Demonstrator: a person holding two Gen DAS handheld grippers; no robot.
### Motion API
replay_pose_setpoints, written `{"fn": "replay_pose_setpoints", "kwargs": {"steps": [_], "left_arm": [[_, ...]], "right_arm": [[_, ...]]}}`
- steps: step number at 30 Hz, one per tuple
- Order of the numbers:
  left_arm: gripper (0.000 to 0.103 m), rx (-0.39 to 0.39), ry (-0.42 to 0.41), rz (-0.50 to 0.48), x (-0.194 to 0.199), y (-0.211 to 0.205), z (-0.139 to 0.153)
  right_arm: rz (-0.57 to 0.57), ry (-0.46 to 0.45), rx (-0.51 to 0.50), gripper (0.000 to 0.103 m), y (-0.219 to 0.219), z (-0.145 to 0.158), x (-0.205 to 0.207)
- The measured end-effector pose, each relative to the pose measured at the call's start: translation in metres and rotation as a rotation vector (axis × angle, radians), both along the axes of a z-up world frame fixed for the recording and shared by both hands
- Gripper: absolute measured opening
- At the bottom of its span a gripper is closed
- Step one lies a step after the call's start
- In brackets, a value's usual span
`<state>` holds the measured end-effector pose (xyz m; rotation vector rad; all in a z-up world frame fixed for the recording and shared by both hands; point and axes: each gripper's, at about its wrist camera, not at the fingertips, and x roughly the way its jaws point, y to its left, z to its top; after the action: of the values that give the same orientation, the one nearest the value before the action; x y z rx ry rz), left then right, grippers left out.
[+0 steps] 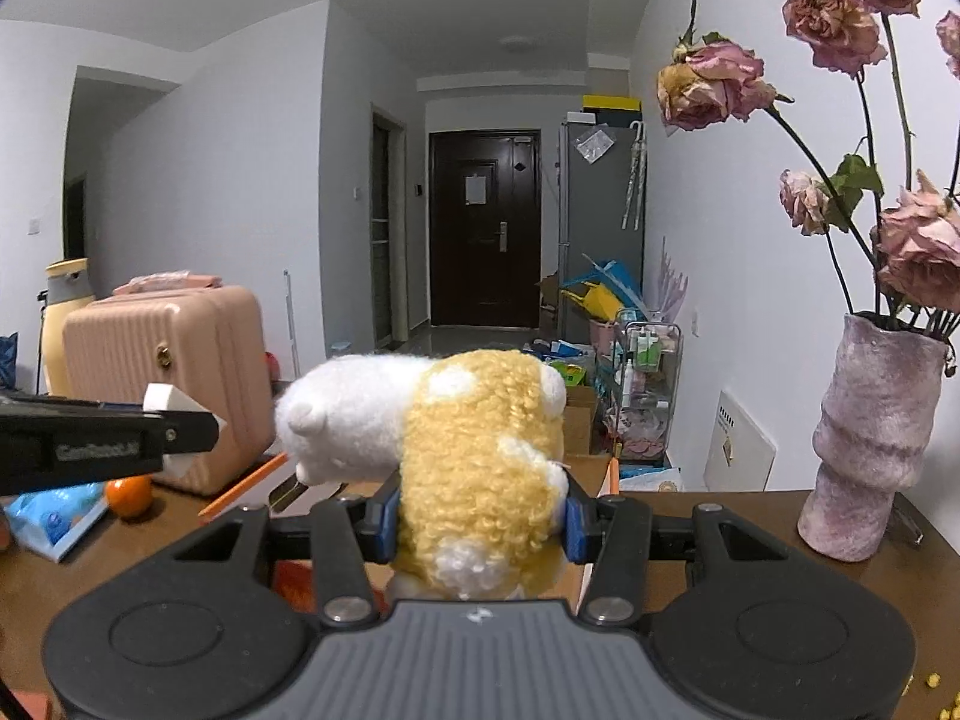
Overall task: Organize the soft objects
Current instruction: 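Carry both items to the cardboard box and open both tools inside it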
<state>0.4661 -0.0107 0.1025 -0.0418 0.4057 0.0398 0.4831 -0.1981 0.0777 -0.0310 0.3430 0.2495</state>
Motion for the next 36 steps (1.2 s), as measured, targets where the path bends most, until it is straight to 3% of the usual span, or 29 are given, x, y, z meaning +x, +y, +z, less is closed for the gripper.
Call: {"fn": "replay_pose_setpoints", "kwargs": {"steps": [4, 9, 15, 20, 28, 30, 31, 33, 35, 36], "left_arm": [[0.019, -0.019, 0.01, 0.024, 0.037, 0.006, -0.007], [0.019, 0.014, 0.014, 0.052, 0.078, 0.005, -0.017], [0.019, 0.032, 0.051, 0.053, 0.119, 0.007, -0.051], [0.019, 0.002, 0.089, 0.042, 0.133, 0.014, -0.081], [0.019, 0.003, 0.115, 0.05, 0.142, 0.018, -0.089], [0.02, 0.001, 0.124, 0.054, 0.144, 0.017, -0.091], [0.023, 0.002, 0.124, 0.058, 0.144, 0.018, -0.091], [0.037, 0.002, 0.117, 0.054, 0.141, 0.018, -0.089], [0.071, 0.003, 0.112, 0.061, 0.139, 0.018, -0.089], [0.078, 0.012, 0.107, 0.064, 0.138, 0.017, -0.088]], "right_arm": [[-0.008, 0.017, -0.001, 0.048, 0.003, -0.002, 0.023], [-0.028, 0.06, -0.004, 0.048, 0.007, -0.013, 0.056], [-0.026, 0.115, -0.002, 0.048, 0.009, -0.04, 0.092], [-0.03, 0.141, 0.002, 0.048, 0.009, -0.062, 0.109], [-0.035, 0.172, -0.051, 0.048, 0.023, -0.082, 0.117], [-0.035, 0.198, -0.065, 0.056, 0.026, -0.084, 0.119], [-0.035, 0.214, -0.066, 0.062, 0.027, -0.084, 0.122], [-0.04, 0.235, -0.062, 0.094, 0.026, -0.086, 0.125], [-0.048, 0.233, -0.059, 0.1, 0.025, -0.085, 0.123], [-0.05, 0.237, -0.056, 0.101, 0.025, -0.085, 0.123]]}}
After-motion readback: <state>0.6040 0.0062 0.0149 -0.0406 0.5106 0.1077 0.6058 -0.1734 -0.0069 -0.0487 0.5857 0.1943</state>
